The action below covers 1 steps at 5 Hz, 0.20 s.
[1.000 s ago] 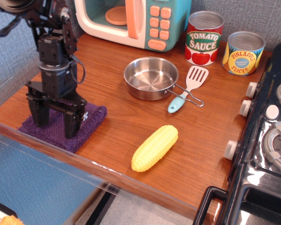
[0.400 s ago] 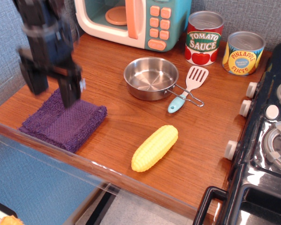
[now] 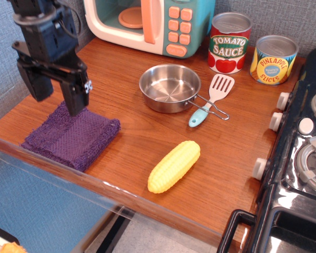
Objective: Move towel down to lower left corner
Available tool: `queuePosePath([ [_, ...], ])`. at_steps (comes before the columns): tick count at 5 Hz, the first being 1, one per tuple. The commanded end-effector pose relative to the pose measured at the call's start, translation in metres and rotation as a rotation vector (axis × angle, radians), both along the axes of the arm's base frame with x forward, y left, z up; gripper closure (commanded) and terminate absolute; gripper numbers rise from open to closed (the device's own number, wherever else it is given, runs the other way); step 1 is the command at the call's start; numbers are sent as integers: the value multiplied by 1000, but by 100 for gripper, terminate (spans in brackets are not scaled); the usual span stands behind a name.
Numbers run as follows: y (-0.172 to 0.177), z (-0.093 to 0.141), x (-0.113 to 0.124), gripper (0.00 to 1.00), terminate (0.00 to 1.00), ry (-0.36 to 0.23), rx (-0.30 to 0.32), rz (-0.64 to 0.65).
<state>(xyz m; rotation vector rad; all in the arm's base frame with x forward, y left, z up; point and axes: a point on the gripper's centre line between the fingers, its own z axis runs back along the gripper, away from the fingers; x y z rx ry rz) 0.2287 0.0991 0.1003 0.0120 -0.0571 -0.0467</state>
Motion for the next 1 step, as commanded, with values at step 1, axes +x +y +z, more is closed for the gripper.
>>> queuePosePath([
  [1, 8, 3, -5, 0, 100, -36, 65, 71],
])
